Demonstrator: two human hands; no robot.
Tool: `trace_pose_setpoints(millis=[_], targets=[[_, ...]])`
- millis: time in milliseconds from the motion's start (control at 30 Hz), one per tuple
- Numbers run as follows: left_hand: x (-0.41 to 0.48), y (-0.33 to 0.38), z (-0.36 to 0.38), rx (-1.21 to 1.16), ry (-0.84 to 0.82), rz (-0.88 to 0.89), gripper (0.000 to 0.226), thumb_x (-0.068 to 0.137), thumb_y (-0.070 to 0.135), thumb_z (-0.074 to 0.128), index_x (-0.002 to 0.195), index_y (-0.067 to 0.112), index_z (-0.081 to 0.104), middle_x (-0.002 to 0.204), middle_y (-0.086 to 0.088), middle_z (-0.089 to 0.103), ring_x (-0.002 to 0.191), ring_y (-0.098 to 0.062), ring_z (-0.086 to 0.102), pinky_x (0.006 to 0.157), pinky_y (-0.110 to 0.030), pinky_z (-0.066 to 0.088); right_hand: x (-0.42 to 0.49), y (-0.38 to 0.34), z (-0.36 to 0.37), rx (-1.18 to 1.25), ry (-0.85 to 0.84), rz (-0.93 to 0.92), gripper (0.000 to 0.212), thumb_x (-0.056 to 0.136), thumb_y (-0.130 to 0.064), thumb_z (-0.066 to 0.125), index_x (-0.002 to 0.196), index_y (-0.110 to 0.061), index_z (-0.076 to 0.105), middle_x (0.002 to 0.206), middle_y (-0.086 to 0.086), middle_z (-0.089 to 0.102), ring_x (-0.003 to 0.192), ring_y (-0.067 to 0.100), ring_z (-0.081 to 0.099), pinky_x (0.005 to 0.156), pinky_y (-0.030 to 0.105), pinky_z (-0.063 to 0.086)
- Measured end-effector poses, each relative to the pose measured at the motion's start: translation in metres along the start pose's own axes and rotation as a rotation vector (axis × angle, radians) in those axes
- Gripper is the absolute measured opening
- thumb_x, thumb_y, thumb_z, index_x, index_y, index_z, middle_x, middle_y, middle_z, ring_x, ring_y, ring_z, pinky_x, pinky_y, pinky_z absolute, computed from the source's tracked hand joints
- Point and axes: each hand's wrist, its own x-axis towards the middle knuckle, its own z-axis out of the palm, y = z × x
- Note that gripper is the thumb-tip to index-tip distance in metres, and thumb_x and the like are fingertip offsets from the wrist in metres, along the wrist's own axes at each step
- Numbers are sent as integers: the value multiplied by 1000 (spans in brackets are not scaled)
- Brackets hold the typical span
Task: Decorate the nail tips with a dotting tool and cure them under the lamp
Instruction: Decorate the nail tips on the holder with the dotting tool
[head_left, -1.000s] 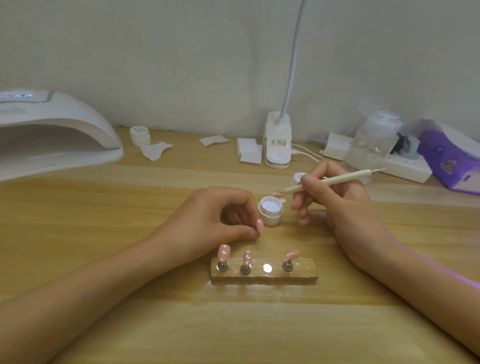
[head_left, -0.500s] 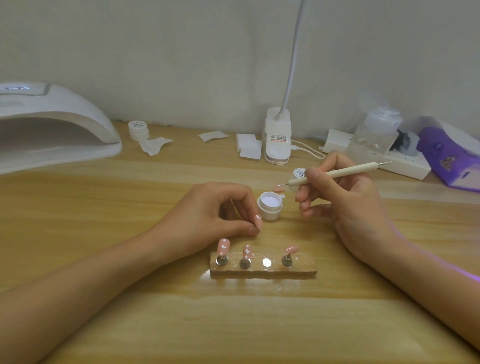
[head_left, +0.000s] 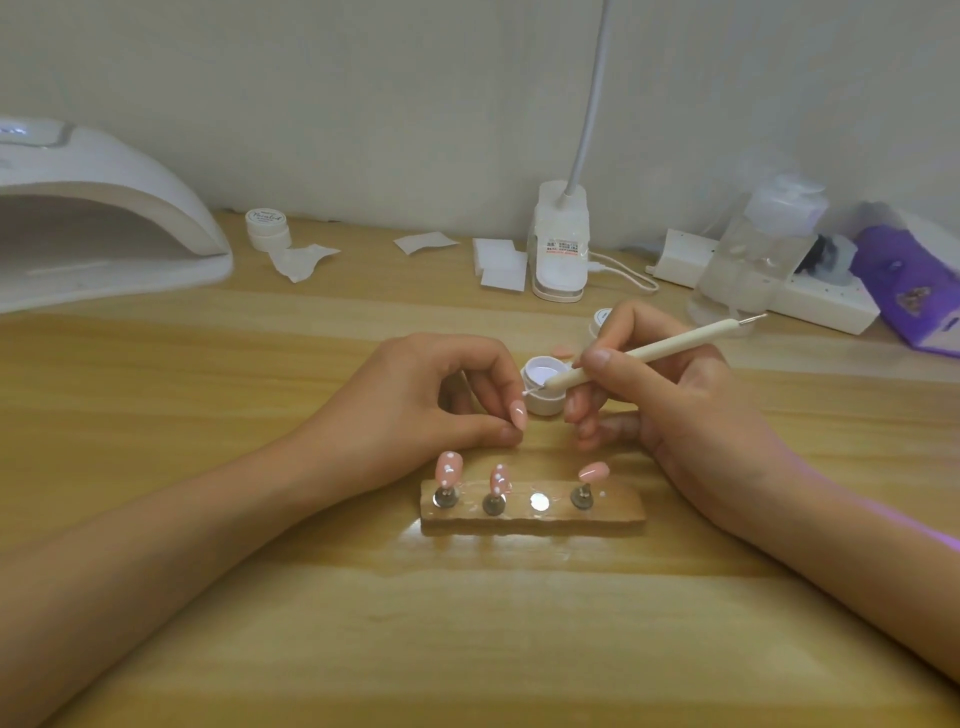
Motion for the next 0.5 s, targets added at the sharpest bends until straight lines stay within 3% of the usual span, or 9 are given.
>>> trace_pose_setpoints(millis=[500], targets=[[-1, -2, 0, 10, 11, 7, 21, 75, 11, 82, 74, 26, 68, 71, 13, 70, 59, -1, 58, 59, -9, 40, -1, 0, 2, -38, -25, 14, 14, 82, -21, 63, 70, -16, 57, 65, 10, 66, 58, 17, 61, 54, 24, 53]])
